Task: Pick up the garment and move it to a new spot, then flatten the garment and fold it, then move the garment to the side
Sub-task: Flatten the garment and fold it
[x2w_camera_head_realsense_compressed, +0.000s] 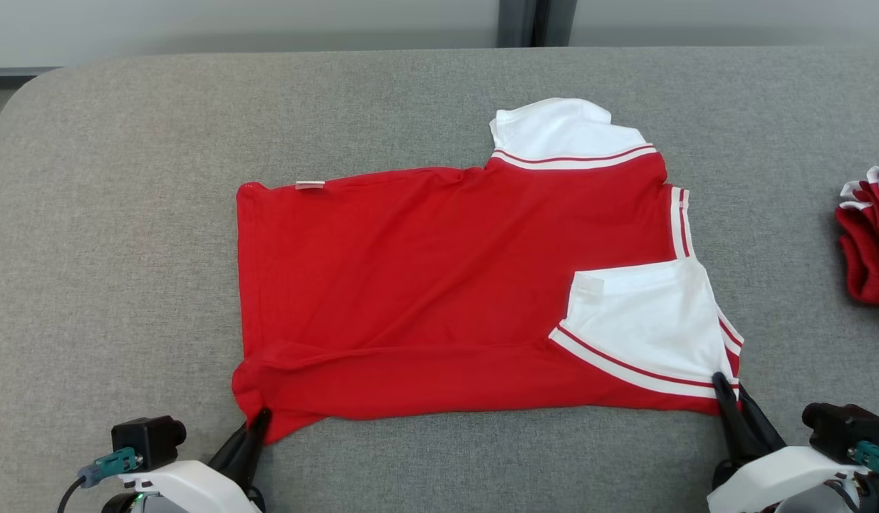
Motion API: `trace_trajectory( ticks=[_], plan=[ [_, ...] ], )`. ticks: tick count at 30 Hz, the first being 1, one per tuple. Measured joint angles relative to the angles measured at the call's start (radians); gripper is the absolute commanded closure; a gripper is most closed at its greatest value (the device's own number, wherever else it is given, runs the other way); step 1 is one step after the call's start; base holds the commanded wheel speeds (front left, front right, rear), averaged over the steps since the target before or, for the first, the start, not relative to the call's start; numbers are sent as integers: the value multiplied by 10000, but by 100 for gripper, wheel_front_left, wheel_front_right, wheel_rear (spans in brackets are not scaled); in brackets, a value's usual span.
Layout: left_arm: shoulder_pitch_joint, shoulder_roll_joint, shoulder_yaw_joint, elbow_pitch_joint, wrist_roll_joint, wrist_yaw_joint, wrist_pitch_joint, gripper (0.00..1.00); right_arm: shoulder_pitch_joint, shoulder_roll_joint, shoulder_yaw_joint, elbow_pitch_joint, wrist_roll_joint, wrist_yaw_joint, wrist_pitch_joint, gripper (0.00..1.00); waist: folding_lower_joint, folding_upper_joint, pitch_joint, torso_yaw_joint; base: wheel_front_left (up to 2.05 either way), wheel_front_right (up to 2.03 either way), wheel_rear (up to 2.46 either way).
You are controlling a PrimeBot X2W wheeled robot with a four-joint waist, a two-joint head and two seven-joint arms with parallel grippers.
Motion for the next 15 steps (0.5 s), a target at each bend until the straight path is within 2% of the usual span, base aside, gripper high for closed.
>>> trace_trajectory(
  ticks=[5,9,15],
  plan=[
    [298,556,100,-650,-127,58,545,100,564,-136,-127,-779,299,0,219,100,0,0,-92,55,0,0,0],
    [739,945,222,-1319,-173,291,828,100,1255,-138,-286,-1599,378,2,558,100,0,0,-154,21,0,0,0],
    [1227,1202,408,-1948,-359,612,1051,100,2285,316,-508,-2589,422,2,943,100,0,0,-170,-107,0,0,0]
  ],
)
